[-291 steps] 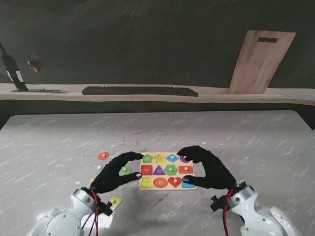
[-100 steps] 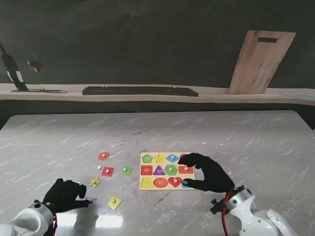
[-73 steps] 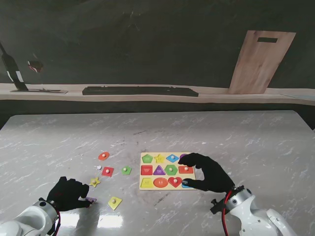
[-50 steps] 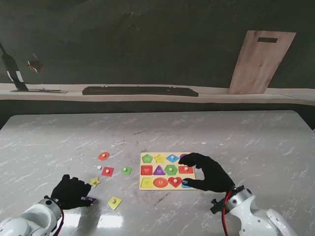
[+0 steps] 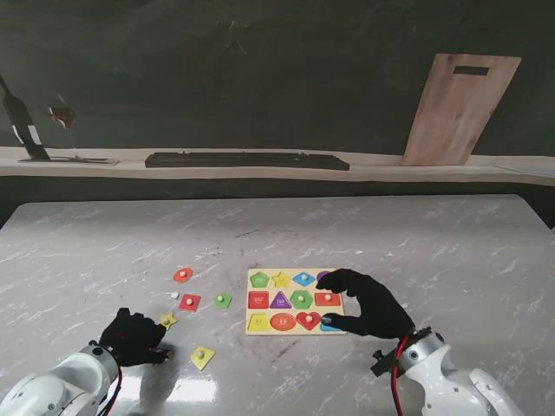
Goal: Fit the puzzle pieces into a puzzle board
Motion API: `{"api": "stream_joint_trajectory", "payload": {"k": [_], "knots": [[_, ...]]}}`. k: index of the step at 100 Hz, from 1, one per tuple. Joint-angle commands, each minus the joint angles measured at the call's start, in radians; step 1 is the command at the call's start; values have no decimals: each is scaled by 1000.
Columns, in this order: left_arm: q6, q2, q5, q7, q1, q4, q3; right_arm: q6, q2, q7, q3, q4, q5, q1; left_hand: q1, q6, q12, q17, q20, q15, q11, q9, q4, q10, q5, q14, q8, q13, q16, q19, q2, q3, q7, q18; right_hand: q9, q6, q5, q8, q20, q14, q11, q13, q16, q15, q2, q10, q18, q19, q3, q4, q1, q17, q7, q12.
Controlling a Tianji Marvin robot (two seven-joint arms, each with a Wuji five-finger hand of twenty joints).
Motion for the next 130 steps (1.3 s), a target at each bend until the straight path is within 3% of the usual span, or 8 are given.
{"api": "stream_joint_trajectory", "payload": {"k": [1, 64, 116, 117, 119, 127, 130], "knots": [[7, 5, 10, -12, -3, 7, 7, -1, -2, -1, 1, -8, -2, -8, 32, -15, 27, 9, 30, 41, 36, 26, 21, -2, -29, 17, 24, 29, 21, 35, 14, -31, 47, -50, 23, 5, 19, 15, 9, 5, 14, 21, 14, 14, 12, 5, -6, 18, -14, 20, 3, 3, 14, 7], [32, 8, -4, -45, -33, 31, 46, 7, -5, -12, 5, -13, -8, -16, 87, -28, 36, 4, 29, 38, 34, 24, 15, -4, -40, 14, 14, 25, 23, 32, 25, -22, 68, -54, 22, 2, 19, 21, 6, 6, 14, 18, 14, 16, 20, 6, -6, 20, -19, 22, 4, 1, 12, 8], [51, 7, -35, -60, -34, 32, 58, 12, -5, -14, 4, -11, -8, -15, 216, -41, 37, 11, 30, 42, 40, 32, 24, -9, -53, 9, -5, 34, 22, 36, -11, 34, 105, -56, 22, 2, 20, 23, 5, 5, 16, 17, 14, 18, 32, 8, -6, 23, -24, 22, 4, 1, 11, 9], [51, 7, -35, -60, -35, 32, 59, 12, -5, -15, 4, -11, -9, -15, 174, -43, 37, 12, 31, 47, 44, 33, 12, -9, -54, 10, -17, 35, 22, 37, -31, 116, 119, -56, 20, 2, 21, 23, 5, 4, 16, 16, 13, 18, 32, 8, -6, 23, -24, 22, 5, 1, 12, 8], [52, 7, -35, -59, -35, 33, 60, 12, -5, -15, 3, -11, -9, -15, 146, -45, 38, 15, 31, 52, 48, 38, 4, -9, -51, 10, -25, 39, 22, 39, -46, 180, 133, -55, 21, 2, 21, 23, 5, 4, 16, 16, 13, 18, 33, 8, -6, 23, -23, 22, 6, 1, 11, 8], [50, 8, -34, -55, -36, 35, 63, 13, -5, -14, 3, -11, -8, -14, 142, -51, 41, 27, 34, 61, 57, 52, -1, -10, -40, 11, -25, 52, 24, 46, -57, 212, 145, -49, 20, 1, 21, 24, 5, 6, 16, 16, 13, 18, 33, 9, -6, 23, -25, 22, 6, 1, 11, 8], [48, 8, -33, -54, -36, 36, 65, 13, -5, -14, 3, -10, -8, -14, 108, -55, 64, 35, 37, 70, 58, 62, -13, -11, -36, 9, -37, 60, 25, 50, -76, 284, 162, -47, 21, 1, 20, 24, 5, 7, 16, 15, 13, 18, 33, 9, -6, 23, -25, 23, 6, 1, 11, 8]]}}
